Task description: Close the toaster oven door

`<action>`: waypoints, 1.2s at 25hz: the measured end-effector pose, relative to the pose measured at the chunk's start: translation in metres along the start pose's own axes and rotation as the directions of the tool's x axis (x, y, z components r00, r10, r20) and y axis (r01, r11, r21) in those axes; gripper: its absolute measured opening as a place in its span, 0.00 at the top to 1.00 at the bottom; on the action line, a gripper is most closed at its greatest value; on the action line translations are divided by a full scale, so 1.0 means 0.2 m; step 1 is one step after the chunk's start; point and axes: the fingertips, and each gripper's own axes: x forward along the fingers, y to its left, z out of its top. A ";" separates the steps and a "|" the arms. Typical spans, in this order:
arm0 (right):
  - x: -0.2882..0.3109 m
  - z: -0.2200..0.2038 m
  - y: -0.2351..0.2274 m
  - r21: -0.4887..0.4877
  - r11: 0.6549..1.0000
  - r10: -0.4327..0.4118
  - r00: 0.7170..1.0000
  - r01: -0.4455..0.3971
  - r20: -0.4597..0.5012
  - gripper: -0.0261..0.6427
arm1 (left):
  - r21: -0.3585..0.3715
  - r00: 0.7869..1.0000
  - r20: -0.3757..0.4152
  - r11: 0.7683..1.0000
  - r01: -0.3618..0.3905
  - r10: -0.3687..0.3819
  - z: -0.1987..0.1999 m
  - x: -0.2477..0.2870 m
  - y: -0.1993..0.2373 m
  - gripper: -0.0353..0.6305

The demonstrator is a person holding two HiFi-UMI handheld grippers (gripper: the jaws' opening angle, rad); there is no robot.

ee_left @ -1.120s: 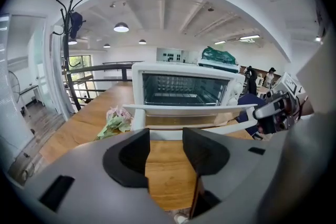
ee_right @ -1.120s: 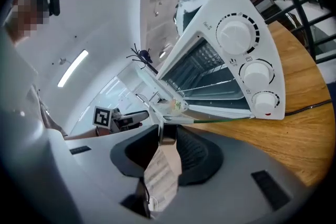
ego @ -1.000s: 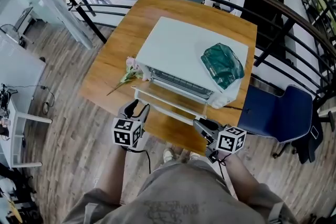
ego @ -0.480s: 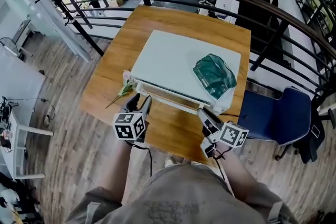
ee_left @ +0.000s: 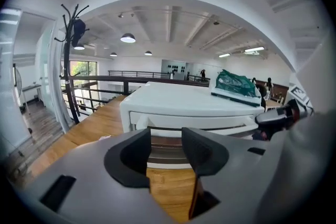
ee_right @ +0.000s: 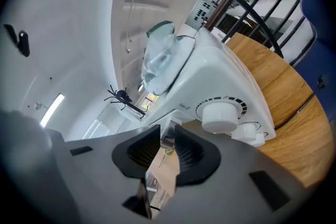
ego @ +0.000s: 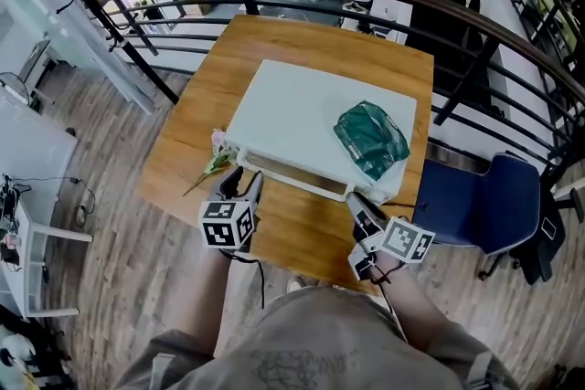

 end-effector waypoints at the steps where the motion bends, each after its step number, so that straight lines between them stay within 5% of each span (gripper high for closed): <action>1: -0.01 0.01 0.02 -0.014 1.000 -0.005 1.000 0.005 -0.004 0.82 | 0.030 1.000 -0.009 1.000 -0.003 0.003 0.00 -0.01 -0.01 0.65; 7: -0.07 0.12 0.20 -0.145 0.988 0.049 0.999 -0.049 -0.002 0.86 | 0.067 0.998 0.046 0.997 0.029 -0.033 0.11 -0.15 -0.09 0.75; 11: -0.11 0.19 0.38 -0.329 0.938 0.110 0.994 -0.105 -0.003 0.86 | 0.092 0.990 0.131 0.995 0.033 -0.045 0.25 -0.27 -0.13 0.77; 18: -0.24 0.26 0.81 -0.568 0.793 0.257 0.966 -0.223 -0.021 0.89 | 0.184 0.971 0.222 0.982 0.045 -0.086 0.50 -0.51 -0.23 0.79; 30: -0.53 0.19 1.25 -0.856 0.490 0.297 0.955 -0.165 -0.015 0.90 | 0.339 0.925 0.334 0.939 0.062 -0.181 0.70 -0.88 -0.46 0.83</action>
